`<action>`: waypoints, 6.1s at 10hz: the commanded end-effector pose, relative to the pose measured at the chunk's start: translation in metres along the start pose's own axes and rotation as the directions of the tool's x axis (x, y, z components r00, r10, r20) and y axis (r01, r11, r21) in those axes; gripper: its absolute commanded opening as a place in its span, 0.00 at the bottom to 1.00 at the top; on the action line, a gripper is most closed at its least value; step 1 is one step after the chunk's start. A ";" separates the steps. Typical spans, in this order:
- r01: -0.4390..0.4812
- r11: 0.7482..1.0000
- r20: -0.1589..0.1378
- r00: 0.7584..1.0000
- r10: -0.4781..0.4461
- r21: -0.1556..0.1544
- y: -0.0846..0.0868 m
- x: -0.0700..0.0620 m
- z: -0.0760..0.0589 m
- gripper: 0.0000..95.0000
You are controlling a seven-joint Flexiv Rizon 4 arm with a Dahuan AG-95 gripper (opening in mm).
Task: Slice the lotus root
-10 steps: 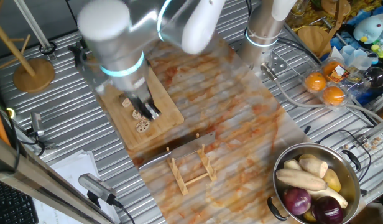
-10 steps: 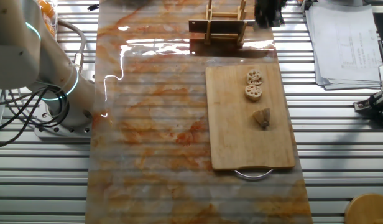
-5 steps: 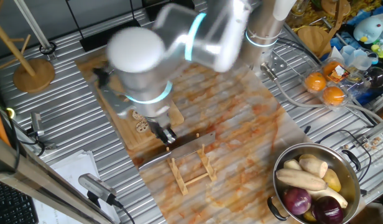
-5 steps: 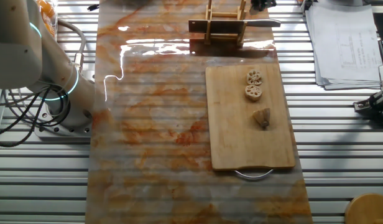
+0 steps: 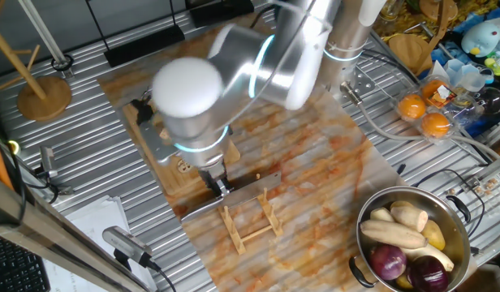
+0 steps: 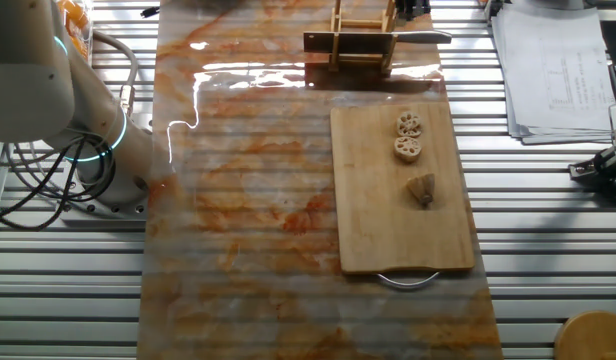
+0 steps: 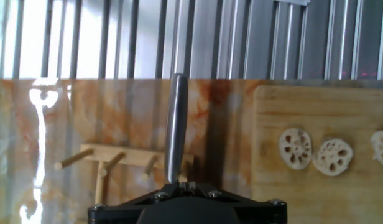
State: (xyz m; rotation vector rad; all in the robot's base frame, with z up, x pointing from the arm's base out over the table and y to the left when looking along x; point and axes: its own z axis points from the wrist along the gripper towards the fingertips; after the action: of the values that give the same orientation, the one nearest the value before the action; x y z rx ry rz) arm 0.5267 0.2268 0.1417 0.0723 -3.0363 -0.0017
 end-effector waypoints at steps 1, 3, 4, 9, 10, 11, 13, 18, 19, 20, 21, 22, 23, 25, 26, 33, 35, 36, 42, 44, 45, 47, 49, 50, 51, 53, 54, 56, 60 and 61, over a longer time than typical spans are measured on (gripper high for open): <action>0.014 1.000 -0.069 0.998 -0.015 -0.021 0.003 0.003 0.012 0.00; 0.013 1.000 -0.074 0.997 -0.015 -0.024 0.006 0.008 0.019 0.00; 0.011 1.000 -0.086 0.996 -0.013 -0.026 0.007 0.012 0.023 0.00; 0.026 0.997 -0.105 0.994 -0.033 -0.067 0.003 0.016 0.026 0.20; 0.026 0.997 -0.110 0.993 -0.035 -0.074 0.003 0.016 0.026 0.20; 0.026 0.997 -0.114 0.993 -0.034 -0.073 0.003 0.016 0.026 0.20; 0.027 0.997 -0.113 0.993 -0.035 -0.072 0.003 0.016 0.026 0.20; 0.052 0.998 -0.047 0.997 -0.053 -0.026 0.003 0.016 0.026 0.20; 0.065 0.997 -0.049 0.997 -0.067 -0.041 0.003 0.016 0.026 0.20; 0.078 0.995 -0.050 0.995 -0.081 -0.056 0.003 0.016 0.026 0.20; 0.098 0.993 -0.046 0.994 -0.101 -0.061 0.003 0.016 0.026 0.20; 0.109 0.992 -0.054 0.992 -0.113 -0.063 0.003 0.016 0.026 0.20; 0.125 0.990 -0.059 0.990 -0.129 -0.069 0.003 0.016 0.026 0.20; 0.134 0.988 -0.055 0.989 -0.138 -0.084 0.003 0.016 0.026 0.20; 0.131 0.988 -0.058 0.989 -0.136 -0.082 0.003 0.016 0.026 0.20; 0.091 0.991 -0.102 0.990 -0.100 -0.095 0.020 0.021 0.035 0.20; 0.092 0.992 -0.099 0.990 -0.100 -0.086 0.018 0.025 0.044 0.20; 0.094 0.992 -0.099 0.990 -0.102 -0.081 0.013 0.030 0.048 0.20; 0.026 0.996 -0.102 0.994 -0.035 -0.085 0.028 0.025 0.072 0.20; 0.019 0.997 -0.107 0.994 -0.027 -0.076 0.029 0.026 0.077 0.20; 0.020 0.997 -0.105 0.994 -0.028 -0.077 0.026 0.029 0.079 0.20; 0.025 0.997 -0.103 0.994 -0.033 -0.077 0.024 0.033 0.085 0.20; 0.014 0.997 -0.102 0.995 -0.022 -0.075 0.027 0.033 0.091 0.20; 0.004 0.997 -0.102 0.995 -0.011 -0.074 0.030 0.032 0.095 0.20; 0.001 0.998 -0.102 0.995 -0.008 -0.071 0.031 0.031 0.096 0.20; 0.002 0.998 -0.099 0.995 -0.008 -0.065 0.031 0.032 0.098 0.20; 0.008 0.998 -0.098 0.995 -0.014 -0.062 0.028 0.034 0.101 0.20; 0.018 0.998 -0.088 0.996 -0.023 -0.061 0.025 0.039 0.105 0.20; 0.016 0.998 -0.086 0.996 -0.021 -0.059 0.025 0.040 0.108 0.20; 0.014 0.998 -0.089 0.996 -0.019 -0.058 0.025 0.040 0.108 0.20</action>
State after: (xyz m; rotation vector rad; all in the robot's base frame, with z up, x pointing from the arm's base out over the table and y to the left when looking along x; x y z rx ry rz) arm 0.4740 0.2487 0.0403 0.0888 -2.9417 -0.0839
